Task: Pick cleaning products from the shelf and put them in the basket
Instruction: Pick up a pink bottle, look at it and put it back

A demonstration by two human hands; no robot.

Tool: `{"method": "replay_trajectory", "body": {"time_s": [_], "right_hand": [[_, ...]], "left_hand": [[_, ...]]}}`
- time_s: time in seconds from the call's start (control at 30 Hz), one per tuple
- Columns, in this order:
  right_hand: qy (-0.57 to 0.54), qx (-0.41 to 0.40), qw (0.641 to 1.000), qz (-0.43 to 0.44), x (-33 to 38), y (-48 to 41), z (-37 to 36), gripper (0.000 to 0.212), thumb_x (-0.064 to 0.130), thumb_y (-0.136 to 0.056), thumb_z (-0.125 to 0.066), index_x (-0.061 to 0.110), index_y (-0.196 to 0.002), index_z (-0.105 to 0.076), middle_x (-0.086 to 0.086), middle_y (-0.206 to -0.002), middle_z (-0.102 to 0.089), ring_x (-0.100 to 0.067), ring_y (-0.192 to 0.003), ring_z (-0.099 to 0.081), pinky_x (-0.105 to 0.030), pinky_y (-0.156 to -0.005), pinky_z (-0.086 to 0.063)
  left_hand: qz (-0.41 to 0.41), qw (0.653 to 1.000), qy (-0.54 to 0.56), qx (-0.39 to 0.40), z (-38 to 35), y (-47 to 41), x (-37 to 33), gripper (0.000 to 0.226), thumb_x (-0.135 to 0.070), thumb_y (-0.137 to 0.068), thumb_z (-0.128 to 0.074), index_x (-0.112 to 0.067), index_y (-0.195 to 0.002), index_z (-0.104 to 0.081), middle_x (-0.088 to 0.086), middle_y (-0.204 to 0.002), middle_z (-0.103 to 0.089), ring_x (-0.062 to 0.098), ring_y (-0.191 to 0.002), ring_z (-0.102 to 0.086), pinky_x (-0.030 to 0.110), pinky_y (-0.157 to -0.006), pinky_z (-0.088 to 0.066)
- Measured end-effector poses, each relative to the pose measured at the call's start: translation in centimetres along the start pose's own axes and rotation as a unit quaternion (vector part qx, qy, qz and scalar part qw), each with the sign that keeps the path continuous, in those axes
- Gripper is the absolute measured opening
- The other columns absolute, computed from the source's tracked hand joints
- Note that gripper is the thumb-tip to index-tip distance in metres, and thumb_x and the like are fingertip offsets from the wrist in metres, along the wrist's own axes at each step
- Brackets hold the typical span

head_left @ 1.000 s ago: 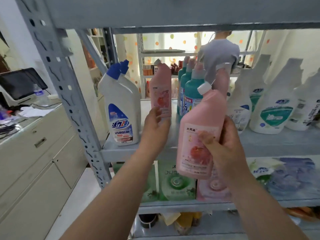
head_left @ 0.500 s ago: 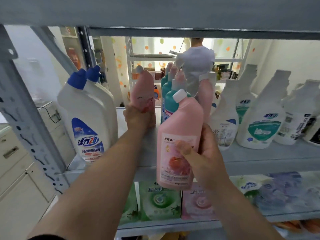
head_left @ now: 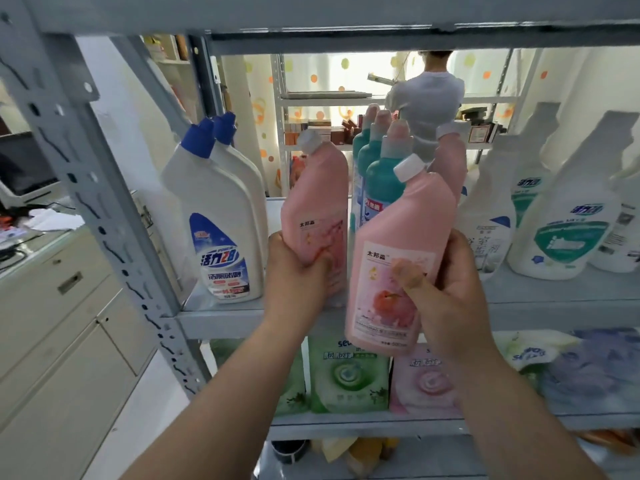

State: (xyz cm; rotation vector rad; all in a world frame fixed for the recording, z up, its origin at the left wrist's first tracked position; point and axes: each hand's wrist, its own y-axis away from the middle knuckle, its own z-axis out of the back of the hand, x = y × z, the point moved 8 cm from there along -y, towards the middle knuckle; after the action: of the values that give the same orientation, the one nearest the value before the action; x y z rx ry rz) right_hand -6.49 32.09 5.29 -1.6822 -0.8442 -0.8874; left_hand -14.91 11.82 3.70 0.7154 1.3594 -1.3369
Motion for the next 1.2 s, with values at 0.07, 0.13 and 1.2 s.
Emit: {"method": "replay_trajectory", "body": {"time_s": [0.07,0.13,1.2], "right_hand": [[-0.009,0.001,1.000,-0.001,0.2,0.5,-0.4,0.044,0.027,-0.080,-0.083,0.046,-0.115,-0.065,0.004,-0.113,-0.075,-0.018,-0.102,-0.075,-0.032,-0.071,-0.063],[-0.007,0.002,1.000,0.003,0.3,0.9,-0.8,0.047,0.035,-0.077,-0.085,0.046,-0.117,-0.064,0.002,-0.116,-0.074,-0.021,-0.107,-0.073,-0.035,-0.075,-0.063],[0.467,0.034,0.862,0.196,2.0,-6.1,-12.1,0.101,0.003,-0.086,-0.076,0.046,-0.153,-0.014,-0.009,-0.157,-0.026,-0.023,-0.143,-0.033,-0.043,-0.116,-0.038]], "left_hand": [[-0.010,1.000,0.007,0.011,1.6,2.1,-0.5,0.048,-0.015,-0.083,-0.079,-0.036,-0.107,-0.044,-0.018,-0.100,-0.061,-0.013,-0.081,-0.062,0.008,-0.053,-0.047],[-0.017,0.999,0.020,0.019,3.3,3.9,-0.9,0.049,-0.015,-0.083,-0.080,-0.041,-0.103,-0.043,-0.016,-0.100,-0.064,-0.017,-0.082,-0.061,0.004,-0.056,-0.047],[0.104,0.990,0.047,0.078,10.1,9.9,7.8,0.050,-0.046,-0.064,-0.074,-0.035,-0.109,-0.053,-0.022,-0.096,-0.071,0.006,-0.084,-0.073,0.040,-0.074,-0.063]]}}
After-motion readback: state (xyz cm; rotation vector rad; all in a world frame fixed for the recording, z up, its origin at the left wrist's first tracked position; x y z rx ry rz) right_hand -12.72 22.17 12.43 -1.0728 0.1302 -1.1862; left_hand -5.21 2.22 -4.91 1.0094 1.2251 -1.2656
